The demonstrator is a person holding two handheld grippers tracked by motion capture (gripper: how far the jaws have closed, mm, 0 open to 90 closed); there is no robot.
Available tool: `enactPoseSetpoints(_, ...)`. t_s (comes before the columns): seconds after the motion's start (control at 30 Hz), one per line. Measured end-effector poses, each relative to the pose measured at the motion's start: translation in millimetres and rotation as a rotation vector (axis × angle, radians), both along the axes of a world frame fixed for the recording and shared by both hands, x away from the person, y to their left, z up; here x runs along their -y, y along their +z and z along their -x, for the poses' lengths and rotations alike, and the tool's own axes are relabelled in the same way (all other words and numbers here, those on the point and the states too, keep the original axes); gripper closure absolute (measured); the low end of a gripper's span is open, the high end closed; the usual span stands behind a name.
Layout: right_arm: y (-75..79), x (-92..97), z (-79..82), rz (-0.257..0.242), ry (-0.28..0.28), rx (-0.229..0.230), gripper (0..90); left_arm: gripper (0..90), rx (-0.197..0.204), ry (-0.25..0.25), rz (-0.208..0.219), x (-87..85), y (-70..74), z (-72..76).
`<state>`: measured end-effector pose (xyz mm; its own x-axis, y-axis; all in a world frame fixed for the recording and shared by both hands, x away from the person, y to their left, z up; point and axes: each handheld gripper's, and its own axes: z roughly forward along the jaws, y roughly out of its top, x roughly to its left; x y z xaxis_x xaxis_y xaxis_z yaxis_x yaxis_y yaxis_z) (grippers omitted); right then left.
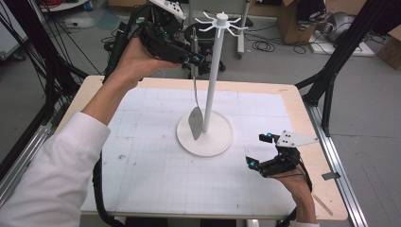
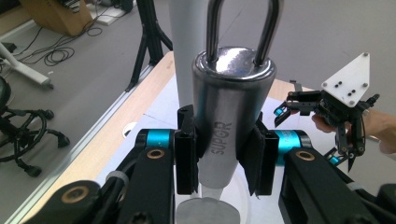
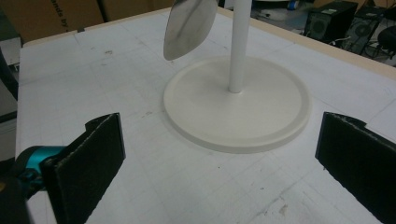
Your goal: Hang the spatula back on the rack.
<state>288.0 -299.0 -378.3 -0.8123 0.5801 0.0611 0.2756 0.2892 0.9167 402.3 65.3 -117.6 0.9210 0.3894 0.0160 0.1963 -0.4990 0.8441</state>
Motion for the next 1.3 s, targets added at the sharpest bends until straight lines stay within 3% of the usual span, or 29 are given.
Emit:
enactPoseSetpoints(0.3, -0.7, -1.1, 0.3, -0.001, 0.007, -0.002, 0.4, 68.8, -0.006, 0.0, -0.024, 7.0, 1.1, -4.4)
enactPoseSetpoints(0.63, -2.3, -0.8, -0.5, -0.003, 0.007, 0.0, 0.4, 68.8, -0.017, 0.009, -0.014, 10.3, 0.4, -8.5)
enactPoseSetpoints(1.13, -2.9, -2.7, -0.8, -0.001, 0.012, -0.009, 0.4, 68.7, -0.037, 0.014, -0.034, 17.2, -6.4, -16.7)
enactPoseSetpoints(1.3, -3.5, -2.7, -0.6, 0.001, 0.007, -0.008, 0.4, 68.0, -0.025, -0.001, -0.018, 16.2, -9.1, -16.5)
